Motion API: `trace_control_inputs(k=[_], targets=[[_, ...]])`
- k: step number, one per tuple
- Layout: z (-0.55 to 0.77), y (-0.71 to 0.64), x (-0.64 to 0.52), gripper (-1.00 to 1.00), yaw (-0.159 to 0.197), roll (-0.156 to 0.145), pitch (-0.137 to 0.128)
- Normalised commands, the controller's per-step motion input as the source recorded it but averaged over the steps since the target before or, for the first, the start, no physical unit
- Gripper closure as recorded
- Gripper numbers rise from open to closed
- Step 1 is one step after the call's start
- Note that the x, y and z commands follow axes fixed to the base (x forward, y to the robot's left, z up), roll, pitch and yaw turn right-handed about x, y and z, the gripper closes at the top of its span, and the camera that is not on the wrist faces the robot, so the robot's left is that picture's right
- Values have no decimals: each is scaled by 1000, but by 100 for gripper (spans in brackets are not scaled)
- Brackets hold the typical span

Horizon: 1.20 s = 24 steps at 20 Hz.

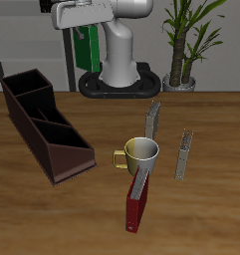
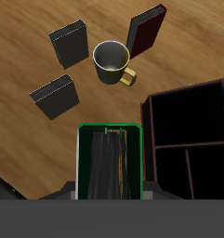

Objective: Place the green book into the right desk caddy's right compartment

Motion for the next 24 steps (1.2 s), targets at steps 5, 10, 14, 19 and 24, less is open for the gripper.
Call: trace_control_inputs(k=[5, 10, 14, 19, 24], targets=[[6, -193, -282, 100, -12, -52, -7], [-48, -210, -210, 100, 16, -56, -7], [-48, -180, -226, 100, -2, -59, -7], [-78, -104, -227, 100, 67, -25, -23], [-160, -194, -121, 100, 42, -44, -15]])
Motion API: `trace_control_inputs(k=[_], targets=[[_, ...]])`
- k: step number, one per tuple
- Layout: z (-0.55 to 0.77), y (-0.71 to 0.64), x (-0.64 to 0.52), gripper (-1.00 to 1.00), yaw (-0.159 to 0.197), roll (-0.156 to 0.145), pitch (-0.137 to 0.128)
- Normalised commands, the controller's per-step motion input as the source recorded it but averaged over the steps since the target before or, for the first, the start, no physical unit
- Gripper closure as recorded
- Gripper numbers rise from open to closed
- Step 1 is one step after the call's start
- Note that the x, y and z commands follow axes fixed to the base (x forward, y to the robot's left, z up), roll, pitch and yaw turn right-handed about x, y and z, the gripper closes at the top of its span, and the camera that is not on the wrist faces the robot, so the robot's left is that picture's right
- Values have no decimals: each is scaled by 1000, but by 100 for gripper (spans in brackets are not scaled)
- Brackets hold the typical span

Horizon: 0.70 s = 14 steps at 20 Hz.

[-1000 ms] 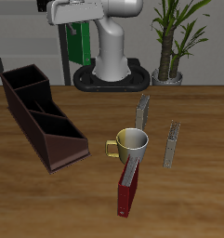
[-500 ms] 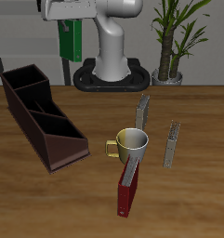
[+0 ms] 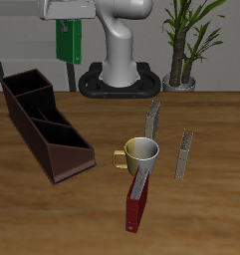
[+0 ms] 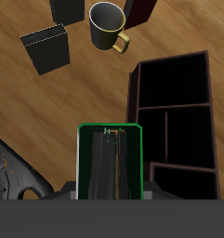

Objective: Place the green book into the right desk caddy's right compartment

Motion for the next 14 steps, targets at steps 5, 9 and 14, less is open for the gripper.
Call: trace_control_inputs(k=[5, 9, 14], targets=[[-204, -248, -123, 100, -3, -60, 5], [-184, -115, -232, 100, 29, -35, -35], [-84, -21, -198, 100, 35, -19, -34]])
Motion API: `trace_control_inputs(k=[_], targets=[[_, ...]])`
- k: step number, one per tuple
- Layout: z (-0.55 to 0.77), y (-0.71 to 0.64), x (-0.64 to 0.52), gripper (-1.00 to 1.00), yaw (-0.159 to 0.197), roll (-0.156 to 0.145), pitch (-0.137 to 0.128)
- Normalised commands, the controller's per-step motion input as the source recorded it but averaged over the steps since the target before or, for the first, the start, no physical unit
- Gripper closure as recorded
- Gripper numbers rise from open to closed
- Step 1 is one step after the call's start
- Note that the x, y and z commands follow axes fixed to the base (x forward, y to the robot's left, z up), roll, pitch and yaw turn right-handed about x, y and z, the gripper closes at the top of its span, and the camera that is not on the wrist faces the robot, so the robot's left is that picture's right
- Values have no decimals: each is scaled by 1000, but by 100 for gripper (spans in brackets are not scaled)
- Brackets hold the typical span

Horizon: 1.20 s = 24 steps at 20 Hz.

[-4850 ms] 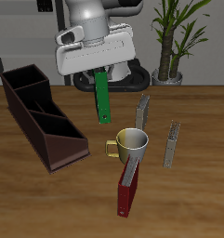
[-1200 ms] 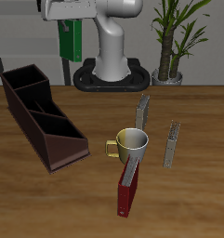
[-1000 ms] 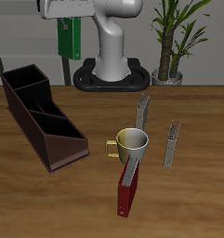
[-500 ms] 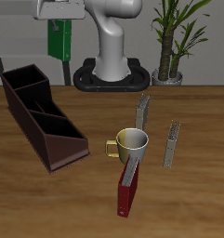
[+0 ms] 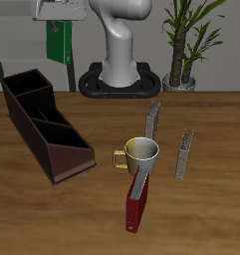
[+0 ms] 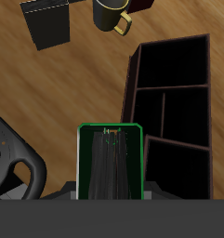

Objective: Place the green book into the right desk caddy's right compartment

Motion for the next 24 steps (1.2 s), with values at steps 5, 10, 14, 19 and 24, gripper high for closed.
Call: trace_control_inputs(k=[5, 10, 14, 19, 24], targets=[[-12, -122, -156, 100, 20, -37, -34], [134, -237, -141, 100, -34, -53, -47], [125, -288, -119, 100, -51, -49, -38], [70, -330, 20, 100, -52, -95, -64], [-43, -156, 71, 100, -33, -28, -27]])
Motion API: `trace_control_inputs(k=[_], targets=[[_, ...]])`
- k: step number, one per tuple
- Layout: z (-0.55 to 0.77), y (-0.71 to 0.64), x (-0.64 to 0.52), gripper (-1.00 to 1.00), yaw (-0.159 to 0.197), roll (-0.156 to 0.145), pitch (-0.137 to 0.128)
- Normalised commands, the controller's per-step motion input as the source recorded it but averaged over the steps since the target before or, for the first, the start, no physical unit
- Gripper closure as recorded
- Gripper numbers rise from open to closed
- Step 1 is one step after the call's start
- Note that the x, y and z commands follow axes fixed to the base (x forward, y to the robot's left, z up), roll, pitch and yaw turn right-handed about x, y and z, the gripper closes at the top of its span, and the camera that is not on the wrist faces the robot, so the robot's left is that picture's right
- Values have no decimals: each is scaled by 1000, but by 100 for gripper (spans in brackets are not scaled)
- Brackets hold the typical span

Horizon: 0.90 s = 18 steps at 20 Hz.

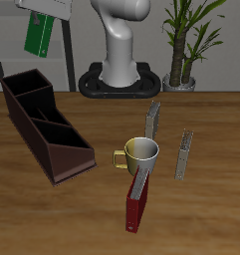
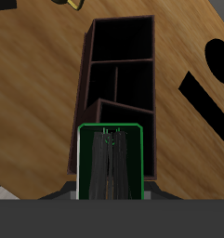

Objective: Place the green book into the right desk caddy's right compartment

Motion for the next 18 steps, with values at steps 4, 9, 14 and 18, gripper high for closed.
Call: trace_control_inputs(k=[4, 9, 14, 18], targets=[[39, -104, 167, 100, 17, 3, -49], [87, -43, 94, 100, -25, 13, -51], [14, -89, 170, 100, -38, -11, 6], [-69, -81, 102, 100, -34, -16, 24]])
